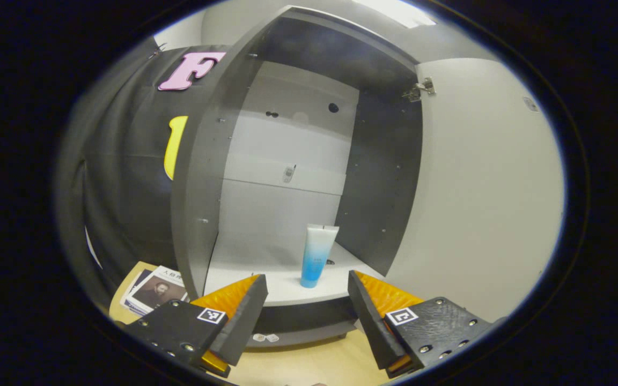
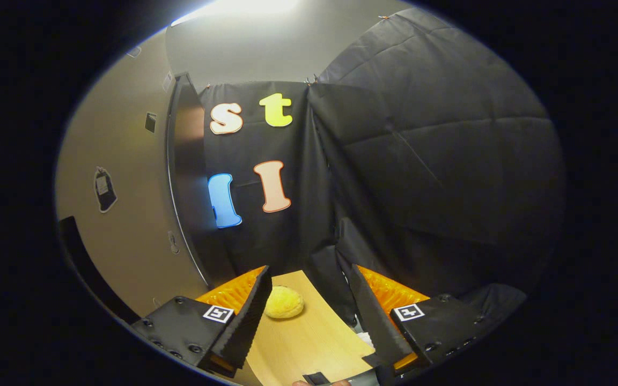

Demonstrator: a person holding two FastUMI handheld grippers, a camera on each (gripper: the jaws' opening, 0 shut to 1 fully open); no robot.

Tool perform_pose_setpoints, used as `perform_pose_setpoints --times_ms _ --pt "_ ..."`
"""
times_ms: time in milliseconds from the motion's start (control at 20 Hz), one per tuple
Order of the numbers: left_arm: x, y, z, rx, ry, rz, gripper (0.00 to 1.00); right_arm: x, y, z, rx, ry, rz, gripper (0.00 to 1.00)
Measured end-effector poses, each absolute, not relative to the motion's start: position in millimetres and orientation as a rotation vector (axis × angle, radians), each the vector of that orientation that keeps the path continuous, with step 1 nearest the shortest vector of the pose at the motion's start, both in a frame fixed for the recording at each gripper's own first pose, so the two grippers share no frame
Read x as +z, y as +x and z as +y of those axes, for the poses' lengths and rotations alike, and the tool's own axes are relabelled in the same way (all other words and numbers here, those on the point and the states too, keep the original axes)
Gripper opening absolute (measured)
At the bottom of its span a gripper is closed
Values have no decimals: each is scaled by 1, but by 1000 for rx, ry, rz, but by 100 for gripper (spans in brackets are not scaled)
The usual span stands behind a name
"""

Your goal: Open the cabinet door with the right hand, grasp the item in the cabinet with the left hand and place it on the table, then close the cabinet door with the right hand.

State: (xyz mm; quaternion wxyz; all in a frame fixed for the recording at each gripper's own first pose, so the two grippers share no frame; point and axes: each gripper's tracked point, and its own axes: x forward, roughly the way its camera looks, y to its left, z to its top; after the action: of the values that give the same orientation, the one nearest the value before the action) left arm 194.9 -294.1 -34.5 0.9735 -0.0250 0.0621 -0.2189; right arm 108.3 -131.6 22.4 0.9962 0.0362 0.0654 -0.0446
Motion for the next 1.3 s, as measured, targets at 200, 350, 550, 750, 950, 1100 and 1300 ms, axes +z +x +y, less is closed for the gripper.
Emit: perform_pose_setpoints --times_ms 200,350,550,750,950,1100,1300 --pt "-45 231 -315 -453 -42 144 93 9 134 -149 -134 99 165 100" --pt "-56 251 -335 -472 -43 151 93 9 150 -159 -145 169 145 92" --pt "-65 277 -352 -461 -4 140 93 1 162 -171 -144 215 127 98" --pt "-69 295 -367 -451 48 123 91 -8 176 -174 -139 189 140 98" --pt "-69 302 -366 -402 91 95 80 -6 188 -175 -123 158 143 98" --pt "-73 300 -366 -395 91 103 61 -6 195 -174 -108 148 148 98" --pt "-72 297 -361 -383 79 89 52 -11 199 -173 -96 142 160 98"
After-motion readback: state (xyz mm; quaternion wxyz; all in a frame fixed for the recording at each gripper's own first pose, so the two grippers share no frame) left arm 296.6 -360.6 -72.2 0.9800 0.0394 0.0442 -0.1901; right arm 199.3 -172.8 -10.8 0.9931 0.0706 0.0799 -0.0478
